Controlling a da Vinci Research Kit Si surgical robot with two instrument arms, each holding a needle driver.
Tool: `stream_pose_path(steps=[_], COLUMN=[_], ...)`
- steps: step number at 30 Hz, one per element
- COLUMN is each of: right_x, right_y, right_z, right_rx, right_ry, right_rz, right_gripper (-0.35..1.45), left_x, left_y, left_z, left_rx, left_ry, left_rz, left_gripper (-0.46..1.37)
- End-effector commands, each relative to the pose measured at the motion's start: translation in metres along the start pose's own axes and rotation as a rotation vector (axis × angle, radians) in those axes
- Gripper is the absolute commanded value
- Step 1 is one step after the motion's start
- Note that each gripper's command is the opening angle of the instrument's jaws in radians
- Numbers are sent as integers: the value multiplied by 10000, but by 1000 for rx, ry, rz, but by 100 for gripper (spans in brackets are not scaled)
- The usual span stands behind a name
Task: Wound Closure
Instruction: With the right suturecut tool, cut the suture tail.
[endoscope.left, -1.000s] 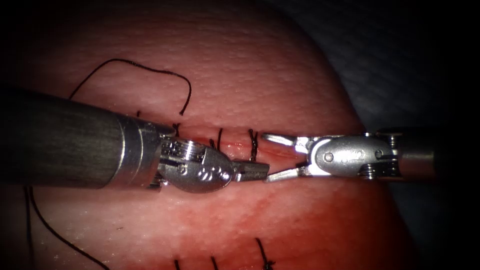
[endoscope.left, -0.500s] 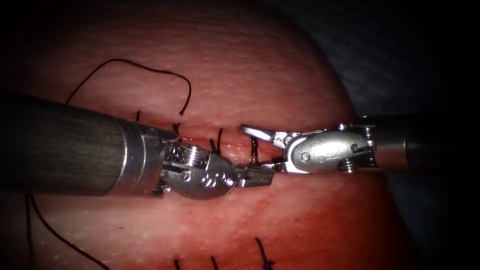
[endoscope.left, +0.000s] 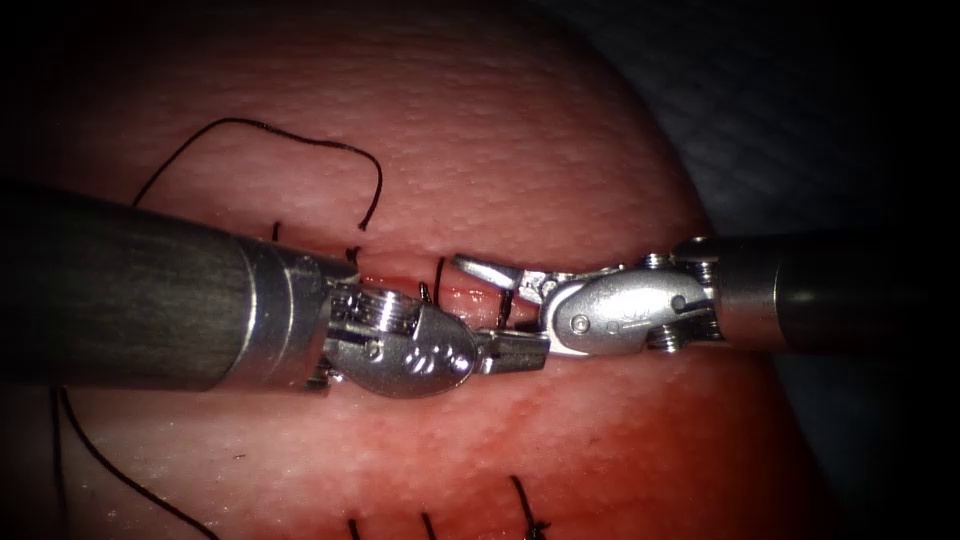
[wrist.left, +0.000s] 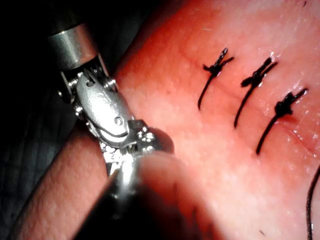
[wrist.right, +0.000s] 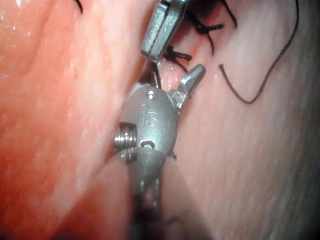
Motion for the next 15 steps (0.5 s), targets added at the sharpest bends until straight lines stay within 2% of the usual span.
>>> stream_pose_path(steps=[1,10,15], right_x=[0,3,6], right_y=[-1,-5,-8], right_z=[0,6,8], right_rx=[2,-2,4], right_ry=[1,0,8], right_rz=[0,0,1], right_gripper=[117,118,118], left_x=[1,16,15], left_y=[1,11,12], left_z=[-1,-10,-11], left_rx=[-6,-6,-4], left_ry=[0,-1,1], left_rz=[0,24,25], left_gripper=[-35,-35,-35])
